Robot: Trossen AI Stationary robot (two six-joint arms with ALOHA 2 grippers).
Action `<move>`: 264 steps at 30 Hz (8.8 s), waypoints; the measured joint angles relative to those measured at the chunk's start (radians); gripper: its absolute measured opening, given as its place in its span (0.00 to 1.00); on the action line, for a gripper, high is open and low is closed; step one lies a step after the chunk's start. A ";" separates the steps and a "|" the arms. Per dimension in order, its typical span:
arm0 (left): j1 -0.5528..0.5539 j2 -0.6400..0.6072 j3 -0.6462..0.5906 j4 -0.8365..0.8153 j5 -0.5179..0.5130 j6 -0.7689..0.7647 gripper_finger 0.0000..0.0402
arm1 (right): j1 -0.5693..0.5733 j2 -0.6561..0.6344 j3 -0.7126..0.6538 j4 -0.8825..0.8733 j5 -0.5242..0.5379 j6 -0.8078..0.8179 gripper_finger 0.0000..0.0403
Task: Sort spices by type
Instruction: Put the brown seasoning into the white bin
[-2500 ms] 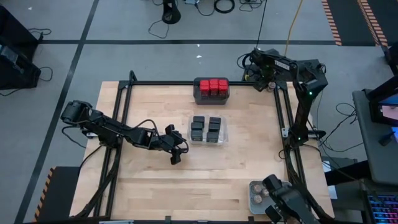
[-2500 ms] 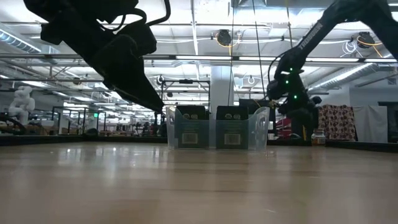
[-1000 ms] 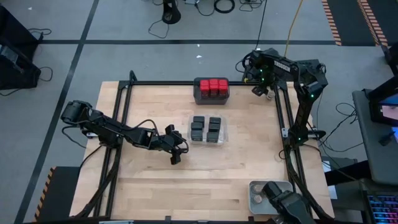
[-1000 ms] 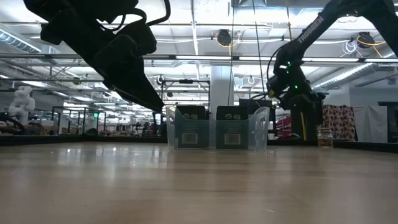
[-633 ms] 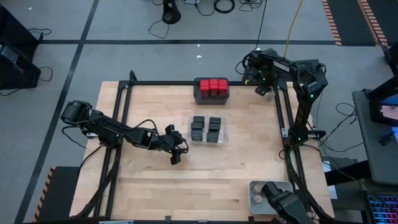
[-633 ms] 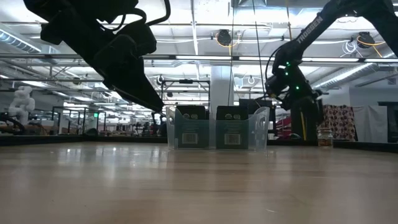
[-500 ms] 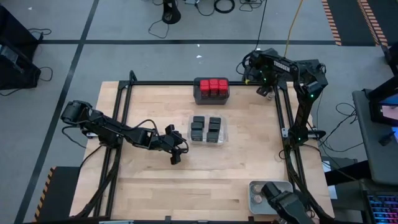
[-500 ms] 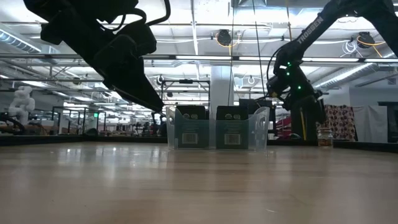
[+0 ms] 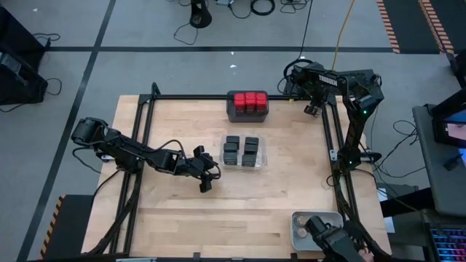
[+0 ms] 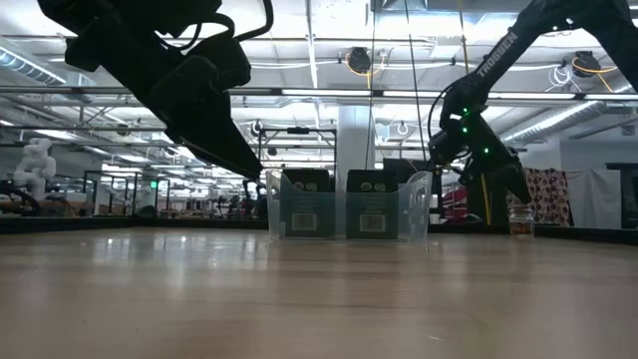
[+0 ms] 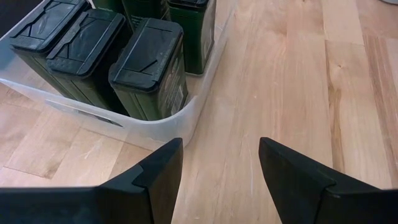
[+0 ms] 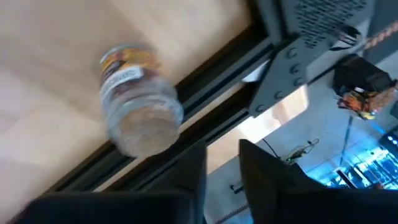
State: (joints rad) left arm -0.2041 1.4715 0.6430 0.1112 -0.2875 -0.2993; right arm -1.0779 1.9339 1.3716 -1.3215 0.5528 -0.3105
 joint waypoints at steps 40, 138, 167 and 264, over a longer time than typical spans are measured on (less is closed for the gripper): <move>0.000 0.000 0.000 0.002 0.000 0.010 0.54 | 0.070 0.000 -0.028 -0.056 -0.426 0.008 0.00; 0.000 0.000 0.000 0.008 0.000 0.018 0.54 | 0.227 -0.453 -0.487 0.365 -0.471 -0.120 0.36; 0.000 0.000 0.000 0.008 0.000 0.018 0.54 | 0.832 -0.617 -0.264 -0.033 -0.612 0.342 0.33; -0.048 0.000 0.000 0.127 -0.017 -0.001 0.54 | 2.079 -0.164 -0.068 0.200 -0.584 1.616 0.31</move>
State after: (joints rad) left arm -0.2523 1.4715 0.6426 0.2379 -0.3046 -0.3000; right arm 1.0008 1.7699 1.3033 -1.1219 -0.0309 1.3059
